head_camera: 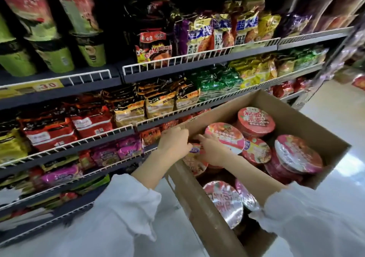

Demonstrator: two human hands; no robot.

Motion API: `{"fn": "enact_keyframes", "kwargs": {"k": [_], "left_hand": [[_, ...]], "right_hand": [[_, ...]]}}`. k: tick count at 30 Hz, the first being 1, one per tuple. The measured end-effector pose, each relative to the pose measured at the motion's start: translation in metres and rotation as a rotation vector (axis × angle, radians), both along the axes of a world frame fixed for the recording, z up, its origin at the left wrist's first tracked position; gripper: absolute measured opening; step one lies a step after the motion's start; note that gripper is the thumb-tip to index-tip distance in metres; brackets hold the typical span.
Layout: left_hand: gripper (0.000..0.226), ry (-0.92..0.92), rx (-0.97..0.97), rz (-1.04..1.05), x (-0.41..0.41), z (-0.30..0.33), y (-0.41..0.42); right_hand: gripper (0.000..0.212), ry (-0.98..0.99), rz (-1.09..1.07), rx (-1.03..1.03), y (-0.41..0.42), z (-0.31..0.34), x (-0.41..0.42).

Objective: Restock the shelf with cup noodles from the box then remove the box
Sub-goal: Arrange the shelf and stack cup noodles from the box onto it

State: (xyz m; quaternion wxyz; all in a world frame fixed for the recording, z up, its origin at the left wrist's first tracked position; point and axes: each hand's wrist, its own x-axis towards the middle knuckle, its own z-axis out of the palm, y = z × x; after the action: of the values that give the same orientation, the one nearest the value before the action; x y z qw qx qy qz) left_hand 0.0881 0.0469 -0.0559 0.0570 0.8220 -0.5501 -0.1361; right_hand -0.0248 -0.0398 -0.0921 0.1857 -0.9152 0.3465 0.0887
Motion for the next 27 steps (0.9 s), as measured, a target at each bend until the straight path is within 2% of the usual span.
{"fn": "enact_keyframes", "kwargs": {"k": [2,4,7,10,12,15,23,25,27], "left_hand": [[0.042,-0.125,0.128,-0.008,-0.005,-0.014,-0.01],[0.047,-0.197,0.164,-0.011,-0.007,-0.025,-0.01],[0.044,-0.166,0.011,0.044,-0.005,-0.036,0.0],[0.033,-0.101,-0.132,0.081,-0.005,-0.041,0.011],[0.031,-0.078,-0.168,0.088,-0.007,-0.042,0.014],[0.028,-0.046,-0.192,0.108,-0.008,-0.04,0.012],[0.026,0.023,-0.459,0.394,-0.029,-0.021,0.0],[0.025,0.058,-0.366,0.389,-0.033,-0.022,-0.015],[0.023,0.115,-0.128,0.374,-0.04,-0.027,-0.031]], "right_hand": [[0.086,0.114,0.114,-0.016,-0.011,-0.014,-0.004],[0.1,0.218,0.245,-0.074,-0.016,-0.03,-0.002],[0.119,0.289,0.352,-0.142,-0.012,-0.049,0.003],[0.106,0.123,0.31,-0.177,-0.008,-0.058,0.004],[0.096,0.046,0.259,-0.082,-0.008,-0.051,0.002],[0.093,-0.015,0.21,0.083,-0.013,-0.029,-0.005],[0.097,-0.233,0.017,0.18,-0.043,0.034,-0.036],[0.097,-0.325,-0.041,0.224,-0.052,0.041,-0.042],[0.097,-0.389,-0.073,0.219,-0.062,0.044,-0.048]]}}
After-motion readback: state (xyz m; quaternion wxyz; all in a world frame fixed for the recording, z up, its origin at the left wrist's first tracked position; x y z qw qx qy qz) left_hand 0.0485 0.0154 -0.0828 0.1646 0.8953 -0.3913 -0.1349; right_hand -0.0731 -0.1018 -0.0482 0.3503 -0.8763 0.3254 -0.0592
